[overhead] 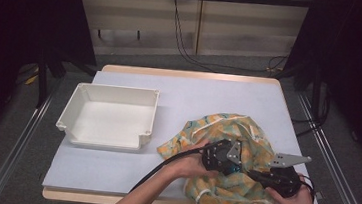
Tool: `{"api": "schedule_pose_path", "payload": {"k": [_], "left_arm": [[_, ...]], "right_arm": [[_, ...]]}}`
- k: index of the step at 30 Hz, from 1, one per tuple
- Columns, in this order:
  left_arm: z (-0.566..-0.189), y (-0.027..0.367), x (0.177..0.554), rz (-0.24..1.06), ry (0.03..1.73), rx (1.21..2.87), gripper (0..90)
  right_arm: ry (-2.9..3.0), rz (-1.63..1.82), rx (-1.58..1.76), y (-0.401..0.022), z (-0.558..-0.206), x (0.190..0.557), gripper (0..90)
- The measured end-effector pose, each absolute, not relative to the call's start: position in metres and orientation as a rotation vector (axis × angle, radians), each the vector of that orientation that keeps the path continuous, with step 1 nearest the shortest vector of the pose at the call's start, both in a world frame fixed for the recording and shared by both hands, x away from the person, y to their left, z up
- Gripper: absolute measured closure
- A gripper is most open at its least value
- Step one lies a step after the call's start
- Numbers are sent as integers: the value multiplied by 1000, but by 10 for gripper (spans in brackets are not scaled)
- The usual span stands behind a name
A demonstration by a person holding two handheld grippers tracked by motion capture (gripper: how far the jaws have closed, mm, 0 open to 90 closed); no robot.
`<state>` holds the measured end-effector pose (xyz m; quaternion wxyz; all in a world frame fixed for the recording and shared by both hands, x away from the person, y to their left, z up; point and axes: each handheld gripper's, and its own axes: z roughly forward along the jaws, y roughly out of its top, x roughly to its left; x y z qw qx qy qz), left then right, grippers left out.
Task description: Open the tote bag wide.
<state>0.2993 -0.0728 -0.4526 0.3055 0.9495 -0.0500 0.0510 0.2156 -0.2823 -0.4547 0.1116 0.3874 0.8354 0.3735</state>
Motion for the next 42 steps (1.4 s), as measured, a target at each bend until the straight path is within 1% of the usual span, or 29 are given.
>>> {"api": "schedule_pose_path", "payload": {"k": [3,4,6,8,9,10,11,14,16,18,19,21,25,26,30,33,35,36,38,40,42], "left_arm": [[-451,-72,299,129,-120,2509,898],[-450,-71,298,119,-116,2503,873],[-447,-71,296,124,-114,2488,773],[-442,-71,293,134,-136,2477,694],[-439,-72,292,142,-143,2464,619],[-437,-73,292,153,-152,2465,619],[-434,-74,291,170,-156,2460,596],[-431,-77,292,206,-155,2428,487],[-433,-78,299,171,-155,2426,433],[-439,-81,300,152,-159,2430,401],[-440,-82,299,144,-176,2439,369],[-442,-85,295,169,-205,2450,366],[-443,-90,294,141,-257,2483,327],[-445,-90,293,133,-242,2483,304],[-450,-93,288,189,-300,2508,285],[-452,-96,286,195,-286,2520,304],[-453,-98,285,231,-288,2529,375],[-454,-98,285,233,-291,2530,377],[-454,-99,284,269,-289,2546,435],[-454,-99,285,279,-270,2552,485],[-454,-99,287,264,-238,2559,567]], "right_arm": [[2453,1097,1135,-283,-455,216,895],[2449,1092,1133,-283,-454,215,895],[2448,1099,1135,-283,-454,215,895],[2447,1102,1136,-284,-454,215,894],[2448,1098,1138,-284,-454,215,894],[2448,1098,1138,-284,-454,215,894],[2448,1097,1138,-284,-454,215,893],[2451,1095,1138,-284,-454,214,888],[2449,1095,1137,-285,-454,213,875],[2451,1085,1139,-286,-455,213,862],[2454,1085,1133,-286,-455,213,835],[2454,1084,1125,-287,-455,213,822],[2448,1083,1146,-290,-455,213,788],[2450,1085,1137,-290,-455,213,780],[2439,1093,1146,-292,-454,212,750],[2429,1095,1147,-293,-453,212,737],[2426,1100,1149,-294,-453,212,737],[2427,1101,1148,-294,-453,212,737],[2427,1100,1148,-294,-452,212,738],[2429,1100,1147,-294,-453,212,739],[2430,1095,1147,-294,-453,212,744]]}}
